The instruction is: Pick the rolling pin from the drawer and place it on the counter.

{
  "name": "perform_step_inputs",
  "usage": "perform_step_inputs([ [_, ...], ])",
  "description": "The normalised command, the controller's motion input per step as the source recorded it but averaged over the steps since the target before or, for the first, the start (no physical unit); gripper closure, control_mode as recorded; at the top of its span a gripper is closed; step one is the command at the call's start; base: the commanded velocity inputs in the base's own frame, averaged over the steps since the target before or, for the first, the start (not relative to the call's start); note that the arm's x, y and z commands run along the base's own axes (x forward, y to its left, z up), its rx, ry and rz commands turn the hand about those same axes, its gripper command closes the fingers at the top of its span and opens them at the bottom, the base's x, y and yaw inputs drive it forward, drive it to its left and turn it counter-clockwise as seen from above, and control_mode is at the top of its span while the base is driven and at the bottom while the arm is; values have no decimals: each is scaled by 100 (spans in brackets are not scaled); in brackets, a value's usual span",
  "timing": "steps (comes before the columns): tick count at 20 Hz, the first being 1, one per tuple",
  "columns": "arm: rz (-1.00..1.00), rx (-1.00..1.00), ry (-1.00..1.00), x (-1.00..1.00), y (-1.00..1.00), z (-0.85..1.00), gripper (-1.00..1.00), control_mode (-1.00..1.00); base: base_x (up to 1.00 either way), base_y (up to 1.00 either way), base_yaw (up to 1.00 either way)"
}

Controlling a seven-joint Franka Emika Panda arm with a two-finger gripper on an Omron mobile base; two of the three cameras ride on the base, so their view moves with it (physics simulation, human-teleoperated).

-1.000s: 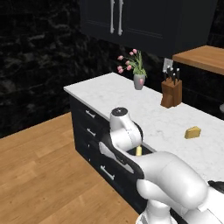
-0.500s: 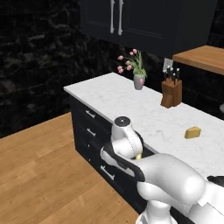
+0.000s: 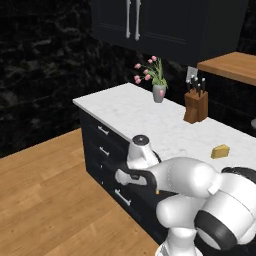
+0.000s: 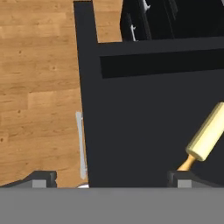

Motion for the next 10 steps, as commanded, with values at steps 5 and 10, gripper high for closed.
perform_step_inputs([
  [5,0,-1,12,4,21,-16,-100,-100,0,0,0],
  [10,0,0,1,0,6,-30,-100,-100,0,0,0],
])
